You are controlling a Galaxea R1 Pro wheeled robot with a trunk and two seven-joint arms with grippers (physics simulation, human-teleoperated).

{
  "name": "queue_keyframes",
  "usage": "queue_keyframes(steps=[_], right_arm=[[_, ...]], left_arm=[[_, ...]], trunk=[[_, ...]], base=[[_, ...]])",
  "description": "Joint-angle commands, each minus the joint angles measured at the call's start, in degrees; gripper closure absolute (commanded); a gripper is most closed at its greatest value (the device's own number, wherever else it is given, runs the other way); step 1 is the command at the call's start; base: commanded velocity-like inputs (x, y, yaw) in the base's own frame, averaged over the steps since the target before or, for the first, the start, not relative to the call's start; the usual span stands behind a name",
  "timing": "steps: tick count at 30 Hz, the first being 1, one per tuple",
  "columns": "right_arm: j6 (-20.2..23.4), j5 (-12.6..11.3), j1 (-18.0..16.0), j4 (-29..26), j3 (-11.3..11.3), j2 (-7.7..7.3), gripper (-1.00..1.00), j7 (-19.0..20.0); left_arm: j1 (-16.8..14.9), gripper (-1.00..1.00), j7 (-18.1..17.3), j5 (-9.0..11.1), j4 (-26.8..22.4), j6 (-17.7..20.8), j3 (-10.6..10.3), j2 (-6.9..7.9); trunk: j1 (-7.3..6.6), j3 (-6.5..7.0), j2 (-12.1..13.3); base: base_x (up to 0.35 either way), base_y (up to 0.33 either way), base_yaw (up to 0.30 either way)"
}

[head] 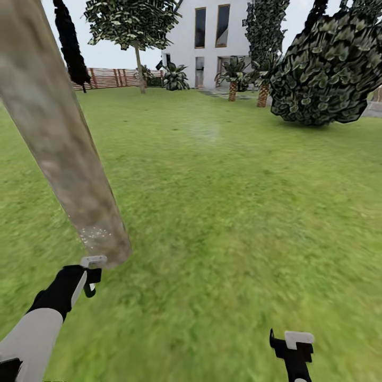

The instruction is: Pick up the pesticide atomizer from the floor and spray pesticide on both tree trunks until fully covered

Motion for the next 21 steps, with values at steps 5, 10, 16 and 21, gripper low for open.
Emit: queue_keyframes(steps=[5, 10, 16, 21], right_arm=[[0.0, 0.0, 0.0, 0.0, 0.0, 0.00, -1.00, 0.0], [0.0, 0.0, 0.0, 0.0, -0.1, 0.00, -1.00, 0.0], [0.0, 0.0, 0.0, 0.0, -0.1, 0.00, -1.00, 0.0], [0.0, 0.0, 0.0, 0.0, -0.1, -0.02, -1.00, 0.0]], left_arm=[[-0.8, 1.00, -0.6, -0.1, -0.9, 0.3, 0.0, -0.39], [-1.1, 1.00, -0.6, -0.2, -5.8, 1.5, -0.1, 0.04], [-1.7, 1.00, -0.7, -0.2, -7.1, 3.0, -0.5, -0.44], [-9.9, 1.00, -1.1, -0.2, -7.3, 8.7, -0.9, -1.34]], trunk=[[0.00, 0.00, 0.0], [0.00, 0.00, 0.0], [0.00, 0.00, 0.0], [0.00, 0.00, 0.0]], base=[[0.211, -0.217, 0.278], [0.166, -0.218, 0.278], [-0.089, -0.128, 0.278], [-0.003, -0.002, 0.278]])
